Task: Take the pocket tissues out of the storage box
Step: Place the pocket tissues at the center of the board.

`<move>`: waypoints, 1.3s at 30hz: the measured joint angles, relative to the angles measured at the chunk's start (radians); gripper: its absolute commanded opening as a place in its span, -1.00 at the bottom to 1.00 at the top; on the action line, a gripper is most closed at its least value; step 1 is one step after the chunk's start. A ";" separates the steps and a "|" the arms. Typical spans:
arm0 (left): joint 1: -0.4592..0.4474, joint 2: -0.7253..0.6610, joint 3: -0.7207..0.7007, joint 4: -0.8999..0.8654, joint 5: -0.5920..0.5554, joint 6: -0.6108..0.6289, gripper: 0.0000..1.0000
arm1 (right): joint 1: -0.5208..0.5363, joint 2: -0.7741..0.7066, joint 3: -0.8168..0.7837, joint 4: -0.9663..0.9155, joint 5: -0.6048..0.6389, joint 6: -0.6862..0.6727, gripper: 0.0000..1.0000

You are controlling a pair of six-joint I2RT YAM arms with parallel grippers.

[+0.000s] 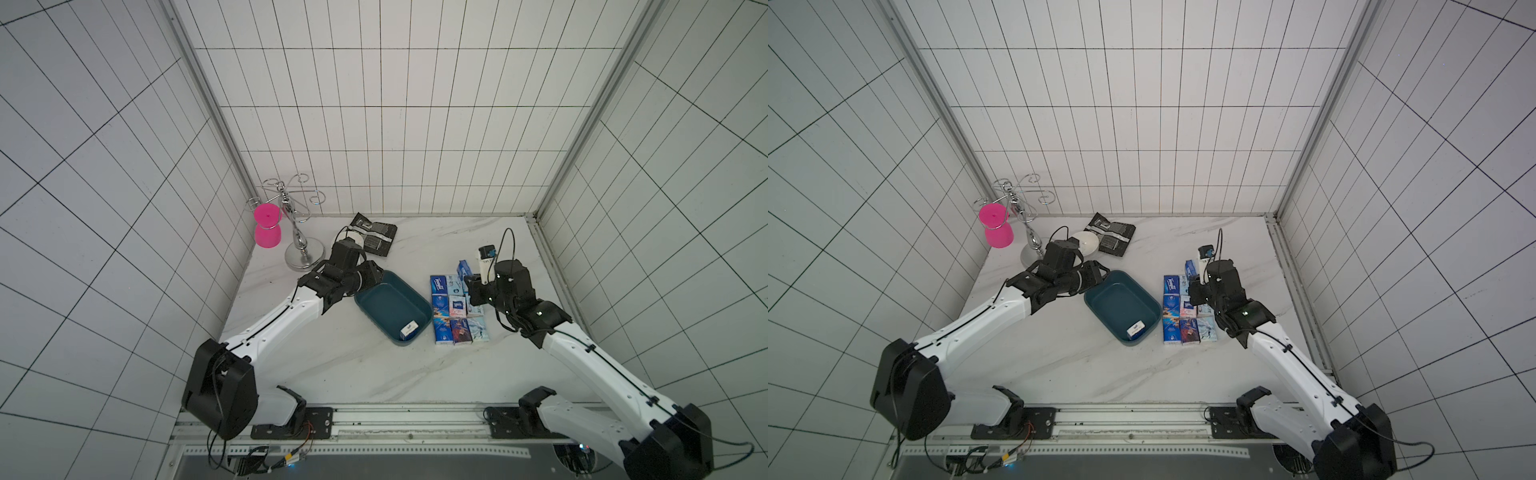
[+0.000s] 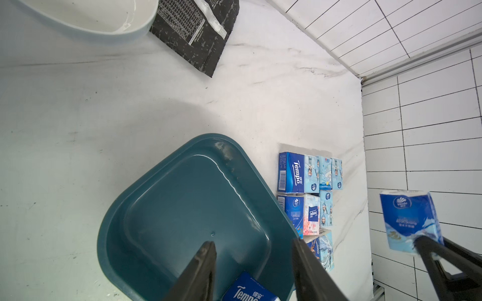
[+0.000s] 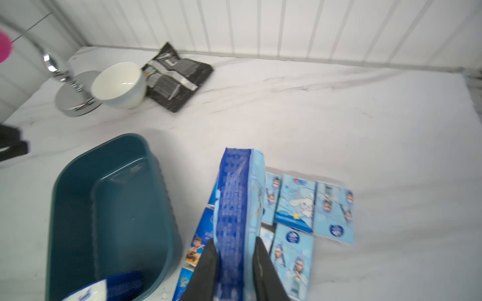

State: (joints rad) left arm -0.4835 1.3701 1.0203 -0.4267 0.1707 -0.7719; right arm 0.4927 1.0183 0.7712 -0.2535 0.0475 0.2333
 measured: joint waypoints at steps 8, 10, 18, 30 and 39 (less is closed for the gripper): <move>-0.001 -0.011 -0.023 0.000 -0.006 -0.006 0.00 | -0.260 -0.021 -0.093 -0.085 -0.042 0.163 -0.68; -0.001 -0.013 -0.024 0.003 -0.003 -0.009 0.00 | -0.286 -0.021 -0.114 -0.089 -0.071 0.183 -0.68; -0.001 -0.013 -0.024 0.023 0.031 -0.029 0.00 | -0.331 0.004 -0.179 -0.077 -0.166 0.227 -0.67; -0.001 -0.013 -0.033 0.033 0.033 -0.033 0.00 | -0.413 0.089 -0.238 -0.011 -0.257 0.242 -0.45; -0.001 -0.013 -0.047 0.057 0.045 -0.043 0.01 | -0.421 0.089 -0.256 -0.016 -0.217 0.254 -0.14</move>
State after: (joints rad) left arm -0.4847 1.3567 0.9730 -0.3695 0.2157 -0.8150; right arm 0.0719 1.1069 0.5156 -0.2695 -0.1699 0.4877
